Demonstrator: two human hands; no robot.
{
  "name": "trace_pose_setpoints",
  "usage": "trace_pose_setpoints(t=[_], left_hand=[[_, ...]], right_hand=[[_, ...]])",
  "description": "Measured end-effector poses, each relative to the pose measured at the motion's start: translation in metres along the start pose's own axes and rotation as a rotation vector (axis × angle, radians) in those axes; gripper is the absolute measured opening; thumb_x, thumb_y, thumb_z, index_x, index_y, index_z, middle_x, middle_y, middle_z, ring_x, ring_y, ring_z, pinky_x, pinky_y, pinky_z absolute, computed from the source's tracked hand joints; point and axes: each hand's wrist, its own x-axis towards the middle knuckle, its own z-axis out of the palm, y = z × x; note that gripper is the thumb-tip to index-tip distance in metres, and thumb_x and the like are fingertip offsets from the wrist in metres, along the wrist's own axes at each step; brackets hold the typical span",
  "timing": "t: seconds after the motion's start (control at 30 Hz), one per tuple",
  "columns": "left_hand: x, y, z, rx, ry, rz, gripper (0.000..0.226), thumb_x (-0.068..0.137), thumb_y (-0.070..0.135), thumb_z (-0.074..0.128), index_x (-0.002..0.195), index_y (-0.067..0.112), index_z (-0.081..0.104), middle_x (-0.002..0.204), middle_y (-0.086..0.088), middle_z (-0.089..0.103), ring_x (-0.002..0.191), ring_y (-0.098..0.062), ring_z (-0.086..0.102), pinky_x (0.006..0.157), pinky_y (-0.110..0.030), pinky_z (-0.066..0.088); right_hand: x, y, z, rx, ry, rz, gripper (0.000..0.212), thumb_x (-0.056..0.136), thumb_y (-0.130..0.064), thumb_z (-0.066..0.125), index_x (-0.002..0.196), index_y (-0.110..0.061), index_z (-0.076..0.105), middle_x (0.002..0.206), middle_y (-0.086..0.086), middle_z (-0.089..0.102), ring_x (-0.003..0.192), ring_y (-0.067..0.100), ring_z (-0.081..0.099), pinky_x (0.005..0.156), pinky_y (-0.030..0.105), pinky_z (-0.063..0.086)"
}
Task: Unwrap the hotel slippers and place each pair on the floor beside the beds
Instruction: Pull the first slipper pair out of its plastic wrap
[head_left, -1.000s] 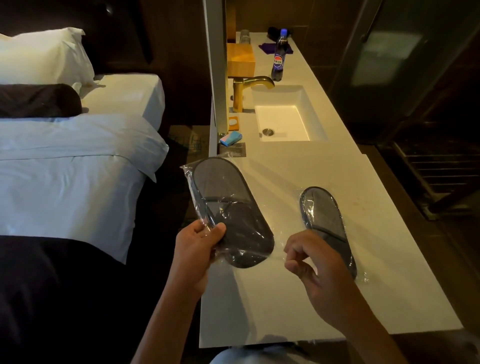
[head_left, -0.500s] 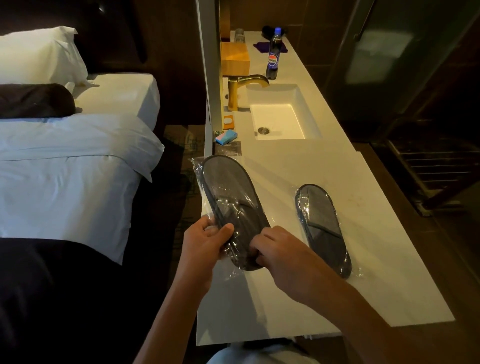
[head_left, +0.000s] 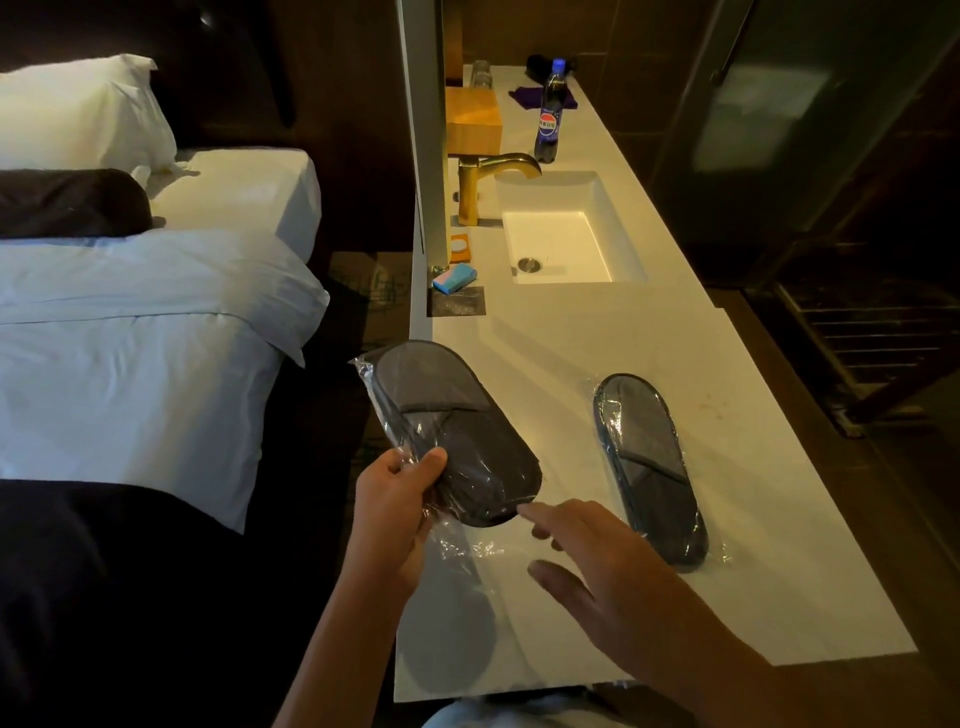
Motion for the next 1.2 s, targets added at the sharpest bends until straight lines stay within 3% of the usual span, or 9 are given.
trace_pose_setpoints(t=[0.03, 0.1, 0.17, 0.27, 0.37, 0.5, 0.8, 1.1, 1.2], left_hand=[[0.0, -0.001, 0.002, -0.001, 0.009, 0.007, 0.015, 0.094, 0.01, 0.059, 0.105, 0.0, 0.062, 0.099, -0.021, 0.072, 0.089, -0.031, 0.072, 0.077, -0.044, 0.06], [0.0, -0.003, 0.005, -0.005, 0.008, 0.03, 0.018, 0.095, 0.009, 0.058, 0.109, 0.0, 0.062, 0.099, -0.019, 0.072, 0.086, -0.027, 0.072, 0.071, -0.038, 0.061], [-0.001, -0.004, 0.008, -0.002, -0.006, 0.053, 0.019, 0.095, 0.01, 0.058, 0.112, 0.002, 0.061, 0.097, -0.015, 0.075, 0.084, -0.024, 0.074, 0.067, -0.033, 0.062], [-0.004, -0.007, 0.012, -0.013, -0.052, 0.077, 0.016, 0.096, 0.009, 0.056, 0.11, 0.007, 0.062, 0.089, -0.008, 0.078, 0.083, -0.02, 0.077, 0.065, -0.029, 0.061], [-0.005, -0.009, 0.016, -0.005, -0.086, 0.099, 0.017, 0.095, 0.009, 0.056, 0.111, 0.005, 0.059, 0.092, -0.012, 0.077, 0.086, -0.024, 0.076, 0.069, -0.031, 0.062], [-0.001, -0.012, 0.02, -0.021, -0.095, 0.09, 0.02, 0.094, 0.009, 0.057, 0.114, 0.005, 0.059, 0.092, -0.011, 0.077, 0.088, -0.025, 0.076, 0.075, -0.034, 0.062], [0.038, 0.001, 0.046, -0.082, -0.04, 0.048, 0.036, 0.091, 0.027, 0.065, 0.124, 0.019, 0.056, 0.112, -0.011, 0.072, 0.099, -0.028, 0.073, 0.083, -0.048, 0.061], [0.106, 0.046, 0.068, -0.037, -0.019, 0.046, 0.025, 0.089, 0.024, 0.064, 0.107, 0.006, 0.066, 0.105, -0.015, 0.071, 0.098, -0.031, 0.07, 0.085, -0.05, 0.06], [0.135, 0.065, 0.078, -0.035, -0.032, 0.076, 0.027, 0.09, 0.013, 0.062, 0.112, -0.002, 0.067, 0.099, -0.017, 0.074, 0.09, -0.03, 0.073, 0.076, -0.04, 0.062]], right_hand=[[-0.001, -0.003, -0.001, 0.114, 0.035, 0.101, 0.037, 0.092, -0.054, 0.043, 0.122, -0.034, 0.051, 0.097, -0.021, 0.063, 0.083, -0.003, 0.064, 0.066, 0.005, 0.049], [0.003, -0.008, -0.002, 0.377, 0.066, 0.344, 0.02, 0.094, -0.035, 0.055, 0.113, -0.029, 0.06, 0.09, -0.021, 0.066, 0.082, -0.001, 0.067, 0.063, 0.009, 0.053], [0.01, -0.015, -0.002, 0.681, 0.004, 0.571, 0.012, 0.096, -0.016, 0.055, 0.102, -0.018, 0.066, 0.082, -0.001, 0.072, 0.063, 0.011, 0.068, 0.052, 0.019, 0.053], [0.019, -0.024, -0.003, 1.068, -0.014, 0.735, 0.015, 0.097, -0.015, 0.054, 0.1, -0.008, 0.067, 0.087, 0.016, 0.074, 0.056, 0.02, 0.063, 0.048, 0.027, 0.049], [0.028, -0.028, 0.0, 1.256, 0.07, 0.824, 0.016, 0.097, -0.018, 0.056, 0.108, -0.011, 0.065, 0.087, 0.013, 0.077, 0.055, 0.019, 0.062, 0.05, 0.026, 0.05], [0.035, -0.025, 0.005, 1.283, 0.167, 0.866, 0.018, 0.096, -0.012, 0.057, 0.112, -0.009, 0.062, 0.066, 0.011, 0.07, 0.048, 0.014, 0.059, 0.047, 0.023, 0.049], [0.02, -0.024, 0.017, 1.245, 0.115, 0.931, 0.016, 0.088, -0.004, 0.066, 0.104, -0.003, 0.065, 0.067, 0.018, 0.068, 0.049, 0.02, 0.061, 0.047, 0.028, 0.049], [-0.008, -0.002, 0.004, 1.284, -0.031, 0.957, 0.032, 0.079, -0.012, 0.071, 0.105, 0.001, 0.059, 0.059, 0.015, 0.065, 0.044, 0.018, 0.06, 0.043, 0.026, 0.048], [-0.015, 0.003, 0.002, 1.272, -0.096, 0.96, 0.042, 0.071, -0.022, 0.073, 0.104, -0.001, 0.058, 0.062, 0.014, 0.068, 0.043, 0.017, 0.06, 0.043, 0.023, 0.047]])
